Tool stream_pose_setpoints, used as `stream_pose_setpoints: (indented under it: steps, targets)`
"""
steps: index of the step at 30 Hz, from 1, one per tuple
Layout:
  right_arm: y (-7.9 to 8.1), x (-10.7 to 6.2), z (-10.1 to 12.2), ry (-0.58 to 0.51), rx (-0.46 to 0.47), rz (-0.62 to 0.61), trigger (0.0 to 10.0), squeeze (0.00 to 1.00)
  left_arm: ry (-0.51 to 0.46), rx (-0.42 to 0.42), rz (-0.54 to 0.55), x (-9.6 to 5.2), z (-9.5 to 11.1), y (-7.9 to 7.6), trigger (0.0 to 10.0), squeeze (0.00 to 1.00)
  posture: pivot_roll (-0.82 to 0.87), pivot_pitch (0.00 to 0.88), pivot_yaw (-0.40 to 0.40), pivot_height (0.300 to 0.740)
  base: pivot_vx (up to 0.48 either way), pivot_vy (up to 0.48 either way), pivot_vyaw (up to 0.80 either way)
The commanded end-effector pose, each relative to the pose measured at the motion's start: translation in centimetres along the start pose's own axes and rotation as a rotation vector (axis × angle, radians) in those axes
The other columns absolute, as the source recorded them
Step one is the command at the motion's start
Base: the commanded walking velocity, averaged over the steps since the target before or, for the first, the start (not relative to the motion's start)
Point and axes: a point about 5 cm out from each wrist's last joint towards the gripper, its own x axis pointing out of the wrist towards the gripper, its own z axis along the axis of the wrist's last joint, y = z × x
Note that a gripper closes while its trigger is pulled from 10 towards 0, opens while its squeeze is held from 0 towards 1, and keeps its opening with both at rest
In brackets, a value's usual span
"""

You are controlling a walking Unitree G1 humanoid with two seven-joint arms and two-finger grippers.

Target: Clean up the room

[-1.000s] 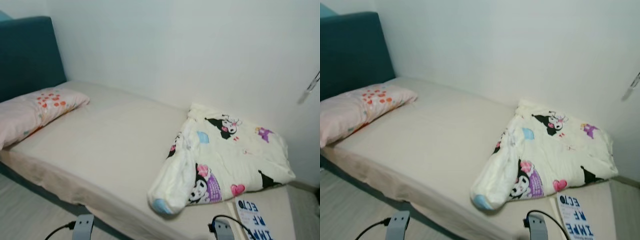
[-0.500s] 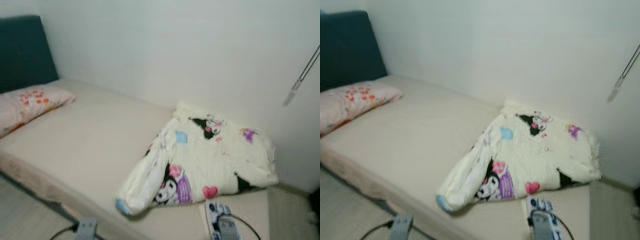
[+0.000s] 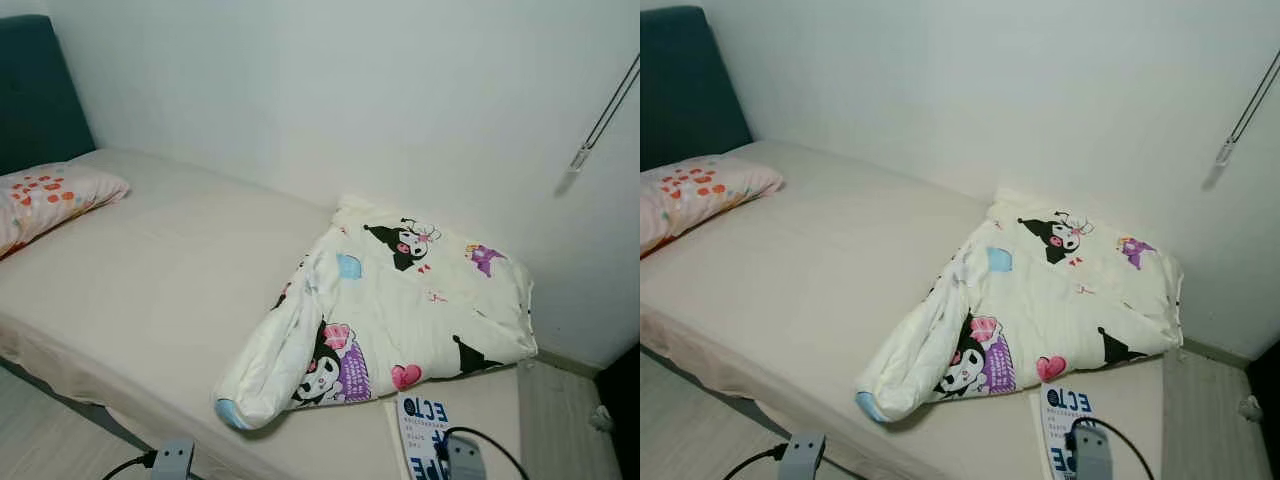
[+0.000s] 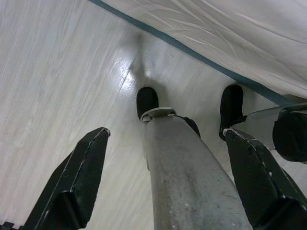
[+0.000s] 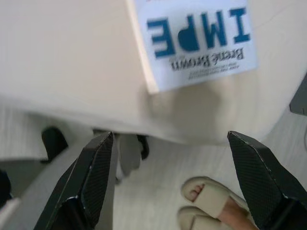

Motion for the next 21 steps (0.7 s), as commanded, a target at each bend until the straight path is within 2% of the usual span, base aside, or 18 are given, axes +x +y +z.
stream_pose_setpoints:
  steps: [1, 2, 4, 10, 12, 16, 17, 19, 20, 21]
  targets:
    - [-1.0, -0.1, 0.9, -0.035, 0.068, -0.042, 10.0, 0.00, 0.020, 0.011, 0.006, 0.0, -0.4, 0.1, 10.0, 0.00, -0.07, 0.000, -0.078, 0.716, 0.000, 0.000, 0.00]
    - [-1.0, -0.1, 0.9, -0.035, 0.068, -0.042, 10.0, 0.00, 0.020, 0.011, 0.006, 0.0, -0.4, 0.1, 10.0, 0.00, -0.07, 0.000, -0.078, 0.716, 0.000, 0.000, 0.00]
    - [-2.0, -0.2, 3.5, -0.123, 0.232, -0.086, 10.0, 0.00, 0.022, 0.018, 0.008, 0.0, -0.4, 0.2, 10.0, 0.00, -0.07, 0.000, -0.078, 0.701, 0.000, 0.000, 0.00]
    - [-2.5, -0.5, 5.5, -0.189, 0.306, -0.102, 10.0, 0.00, 0.024, 0.020, 0.012, -0.1, -0.4, 0.2, 10.0, 0.00, -0.07, 0.000, -0.076, 0.686, 0.000, 0.000, 0.00]
    - [-2.9, -0.7, 7.0, -0.238, 0.391, -0.124, 10.0, 0.00, 0.021, 0.008, 0.024, -0.1, -0.5, 0.3, 10.0, 0.00, -0.06, 0.000, -0.075, 0.676, 0.000, 0.000, 0.00]
    - [-3.1, -0.8, 7.5, -0.253, 0.418, -0.132, 10.0, 0.00, 0.018, 0.000, 0.029, -0.1, -0.5, 0.4, 10.0, 0.00, -0.06, 0.000, -0.075, 0.671, 0.000, 0.000, 0.00]
    - [-3.2, -0.9, 8.0, -0.268, 0.467, -0.138, 10.0, 0.00, -0.005, -0.026, 0.041, -0.1, -0.4, 0.4, 10.0, 0.00, -0.06, 0.000, -0.074, 0.666, 0.000, 0.000, 0.00]
    - [-3.2, -0.9, 8.0, -0.268, 0.467, -0.138, 10.0, 0.00, -0.005, -0.026, 0.041, -0.1, -0.4, 0.4, 10.0, 0.00, -0.06, 0.000, -0.074, 0.666, 0.000, 0.000, 0.00]
    - [-3.3, -0.9, 8.3, -0.280, 0.507, -0.139, 10.0, 0.00, -0.037, -0.055, 0.052, -0.1, -0.3, 0.4, 10.0, 0.00, -0.06, 0.000, -0.074, 0.661, 0.000, 0.000, 0.00]
    - [-3.3, -0.9, 8.3, -0.280, 0.507, -0.139, 10.0, 0.00, -0.037, -0.055, 0.052, -0.1, -0.3, 0.4, 10.0, 0.00, -0.06, 0.000, -0.074, 0.661, 0.000, 0.000, 0.00]
